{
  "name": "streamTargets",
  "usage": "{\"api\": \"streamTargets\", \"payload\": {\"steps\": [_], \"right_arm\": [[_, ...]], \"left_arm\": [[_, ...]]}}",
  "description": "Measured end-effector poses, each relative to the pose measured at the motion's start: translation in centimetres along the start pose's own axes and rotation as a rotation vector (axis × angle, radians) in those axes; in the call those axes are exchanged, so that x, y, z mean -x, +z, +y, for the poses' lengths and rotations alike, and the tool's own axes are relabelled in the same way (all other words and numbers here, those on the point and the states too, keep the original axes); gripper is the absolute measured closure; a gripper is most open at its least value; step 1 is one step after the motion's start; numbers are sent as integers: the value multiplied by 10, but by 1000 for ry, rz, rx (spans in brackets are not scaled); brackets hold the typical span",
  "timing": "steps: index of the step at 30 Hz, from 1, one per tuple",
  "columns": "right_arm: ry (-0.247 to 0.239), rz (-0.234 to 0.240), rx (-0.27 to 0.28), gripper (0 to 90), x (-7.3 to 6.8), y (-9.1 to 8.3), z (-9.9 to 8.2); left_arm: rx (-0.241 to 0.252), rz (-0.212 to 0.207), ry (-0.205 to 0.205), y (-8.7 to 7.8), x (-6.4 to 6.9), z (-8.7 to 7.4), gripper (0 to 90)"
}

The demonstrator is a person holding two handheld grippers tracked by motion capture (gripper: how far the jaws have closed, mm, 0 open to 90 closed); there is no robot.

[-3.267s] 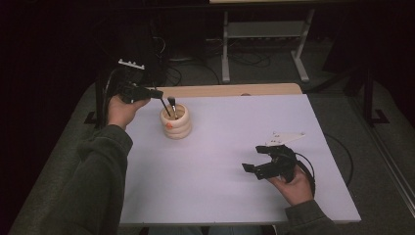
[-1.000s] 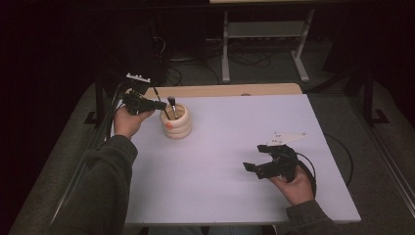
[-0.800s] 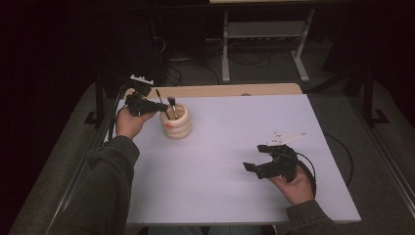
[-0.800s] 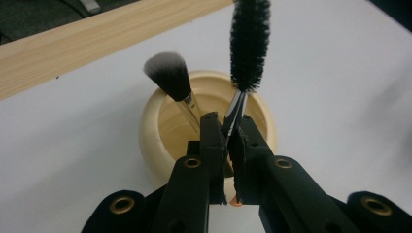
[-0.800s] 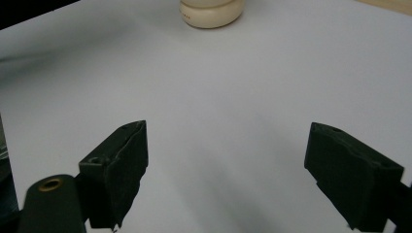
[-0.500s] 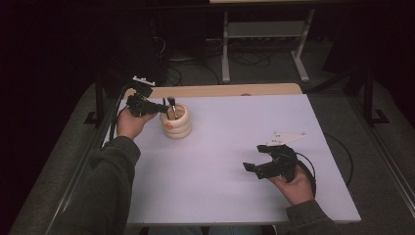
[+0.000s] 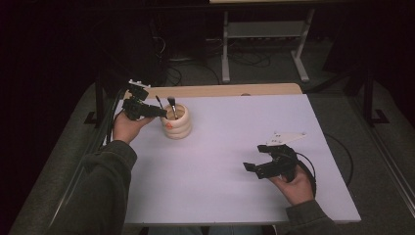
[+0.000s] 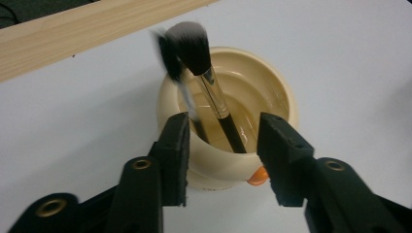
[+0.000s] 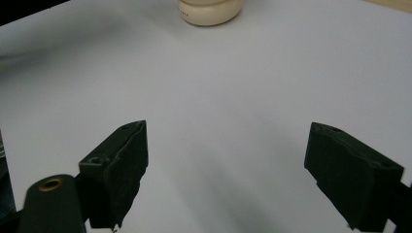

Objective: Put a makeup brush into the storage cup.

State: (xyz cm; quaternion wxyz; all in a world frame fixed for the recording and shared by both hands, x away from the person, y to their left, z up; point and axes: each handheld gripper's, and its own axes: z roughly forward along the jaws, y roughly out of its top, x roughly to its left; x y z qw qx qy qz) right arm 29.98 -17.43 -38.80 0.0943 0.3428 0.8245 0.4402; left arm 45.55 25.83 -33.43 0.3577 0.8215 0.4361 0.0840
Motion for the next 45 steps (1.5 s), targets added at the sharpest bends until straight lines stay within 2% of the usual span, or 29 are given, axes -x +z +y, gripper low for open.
{"api": "streamTargets", "payload": {"steps": [3,7,13,21,28,30,34,35,38,40,45], "right_arm": [[3,-3,1,149,1,0,0],[7,-3,0,149,2,-1,-1],[9,-8,-3,149,2,-1,-1],[11,-24,7,149,6,-3,-2],[25,-44,10,149,9,-6,-3],[26,-45,7,150,10,-6,-3],[33,-55,1,150,11,-7,-4],[29,-58,3,150,12,-7,-4],[43,-61,5,150,13,-8,-4],[30,-62,7,150,14,-8,-4],[40,-68,4,150,14,-9,-5]], "left_arm": [[6,5,1,-1,0,-2,503],[18,-12,-29,-4,-2,-6,486],[38,-17,-23,-10,-1,-12,465],[65,-41,-41,-12,1,-25,441],[71,-45,-20,-17,4,-37,420],[85,-45,-30,-18,6,-39,417],[84,-50,-22,-22,7,-44,411],[94,-51,-33,-21,8,-46,411],[89,-56,-23,-22,10,-50,411],[92,-64,-23,-22,12,-53,411],[98,-71,-20,-21,17,-58,407]]}}
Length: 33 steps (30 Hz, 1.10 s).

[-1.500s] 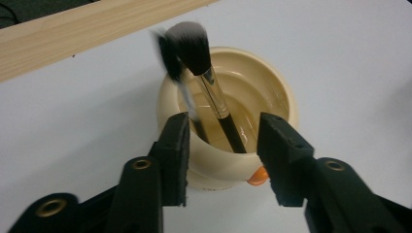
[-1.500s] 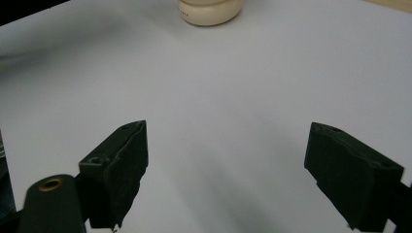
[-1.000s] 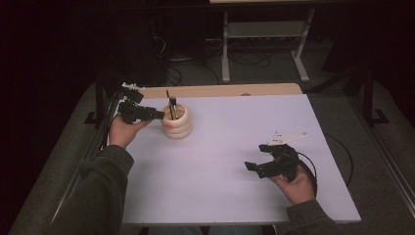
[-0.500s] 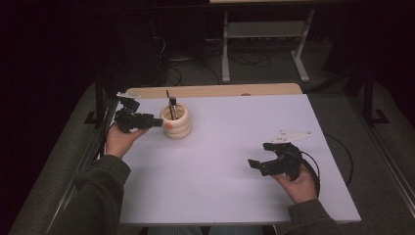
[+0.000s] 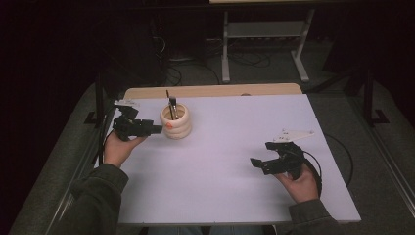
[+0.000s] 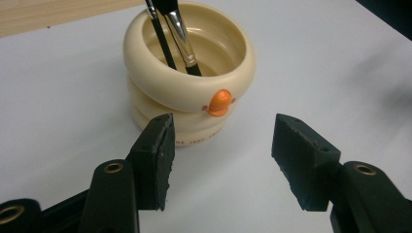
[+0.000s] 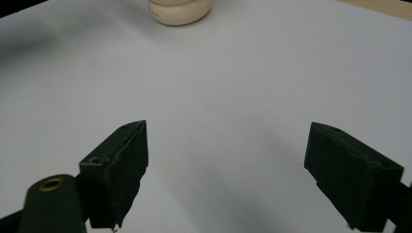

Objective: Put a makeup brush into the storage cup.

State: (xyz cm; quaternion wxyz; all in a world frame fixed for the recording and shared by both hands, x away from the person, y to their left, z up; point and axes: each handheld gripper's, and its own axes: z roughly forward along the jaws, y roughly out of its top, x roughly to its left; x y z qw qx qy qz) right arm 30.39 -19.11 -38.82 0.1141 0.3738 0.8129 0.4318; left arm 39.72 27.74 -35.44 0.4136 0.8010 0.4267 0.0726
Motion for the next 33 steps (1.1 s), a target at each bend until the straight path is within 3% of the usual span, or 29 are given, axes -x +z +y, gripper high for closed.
{"api": "streamTargets", "payload": {"steps": [33], "right_arm": [[3,-21,7,150,2,-2,-1]], "left_arm": [[19,-26,17,-6,16,-31,376]]}}
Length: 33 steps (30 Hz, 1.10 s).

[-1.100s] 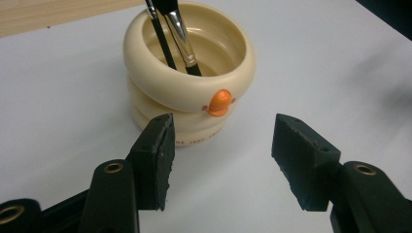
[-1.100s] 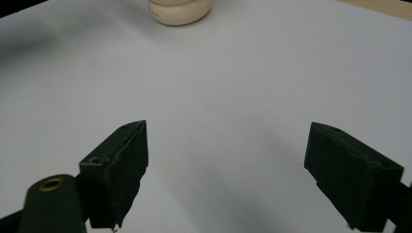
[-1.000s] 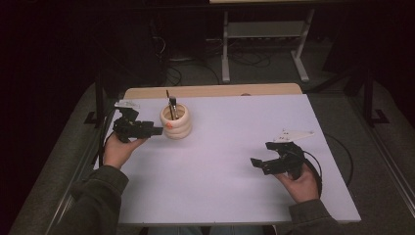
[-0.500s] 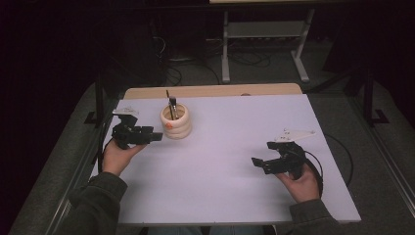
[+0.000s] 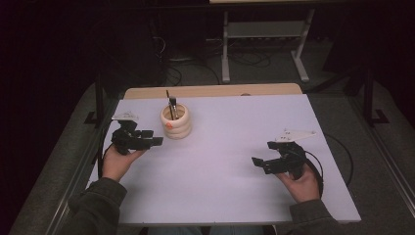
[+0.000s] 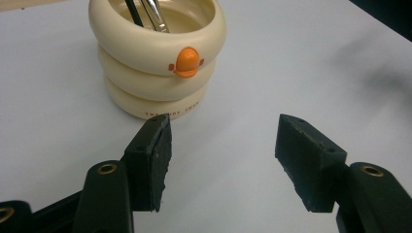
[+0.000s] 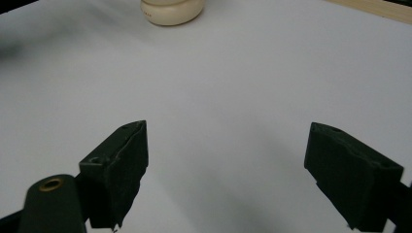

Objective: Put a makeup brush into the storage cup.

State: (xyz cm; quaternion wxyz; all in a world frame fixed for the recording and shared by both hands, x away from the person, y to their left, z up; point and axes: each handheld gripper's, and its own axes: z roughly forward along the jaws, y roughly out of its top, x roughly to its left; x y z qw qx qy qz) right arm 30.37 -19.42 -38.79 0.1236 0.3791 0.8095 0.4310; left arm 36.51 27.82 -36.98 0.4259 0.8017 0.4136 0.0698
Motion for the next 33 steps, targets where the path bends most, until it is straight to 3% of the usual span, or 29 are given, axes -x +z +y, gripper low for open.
{"api": "streamTargets", "payload": {"steps": [9,18,27,33], "right_arm": [[-12,-3,-11,150,-1,2,0],[-9,-4,-16,150,-1,2,-1],[-11,-4,-14,150,0,2,-2],[-5,-6,-17,150,0,3,-2]], "left_arm": [[15,24,28,0,9,-6,363],[44,-7,16,-4,19,-12,341],[36,-3,58,-5,32,-17,330],[41,-10,56,-3,36,-22,316]]}}
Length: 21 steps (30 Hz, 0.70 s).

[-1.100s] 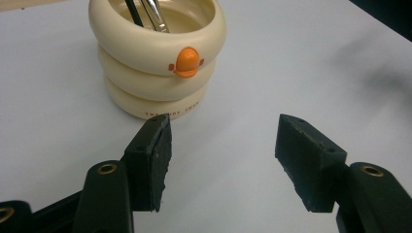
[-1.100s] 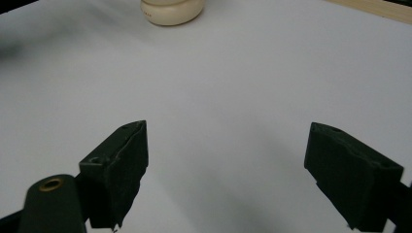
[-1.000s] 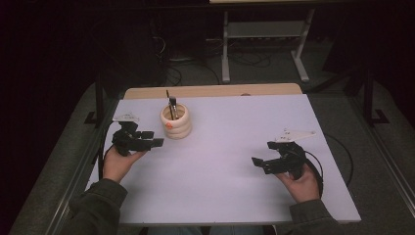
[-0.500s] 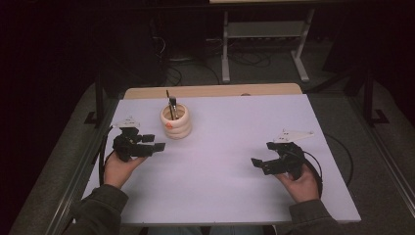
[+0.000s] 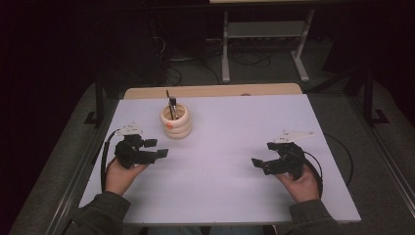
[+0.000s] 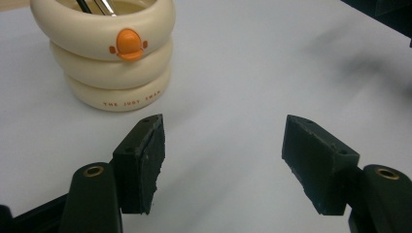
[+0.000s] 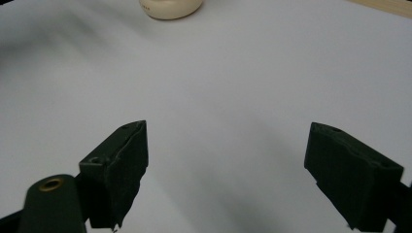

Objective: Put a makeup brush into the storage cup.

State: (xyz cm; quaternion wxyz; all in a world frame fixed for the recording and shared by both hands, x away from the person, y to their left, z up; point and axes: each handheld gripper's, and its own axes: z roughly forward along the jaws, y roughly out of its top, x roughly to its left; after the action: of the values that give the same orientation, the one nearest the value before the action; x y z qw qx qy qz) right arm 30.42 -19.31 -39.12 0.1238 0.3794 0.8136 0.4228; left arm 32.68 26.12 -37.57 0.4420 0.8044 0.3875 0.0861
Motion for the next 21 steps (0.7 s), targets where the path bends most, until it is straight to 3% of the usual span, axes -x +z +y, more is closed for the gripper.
{"api": "streamTargets", "payload": {"steps": [11,21], "right_arm": [[0,0,0,150,1,1,-2],[8,2,-8,149,1,1,-3]], "left_arm": [[14,-10,-11,-6,3,-7,295],[26,-13,4,-6,13,-9,271]]}}
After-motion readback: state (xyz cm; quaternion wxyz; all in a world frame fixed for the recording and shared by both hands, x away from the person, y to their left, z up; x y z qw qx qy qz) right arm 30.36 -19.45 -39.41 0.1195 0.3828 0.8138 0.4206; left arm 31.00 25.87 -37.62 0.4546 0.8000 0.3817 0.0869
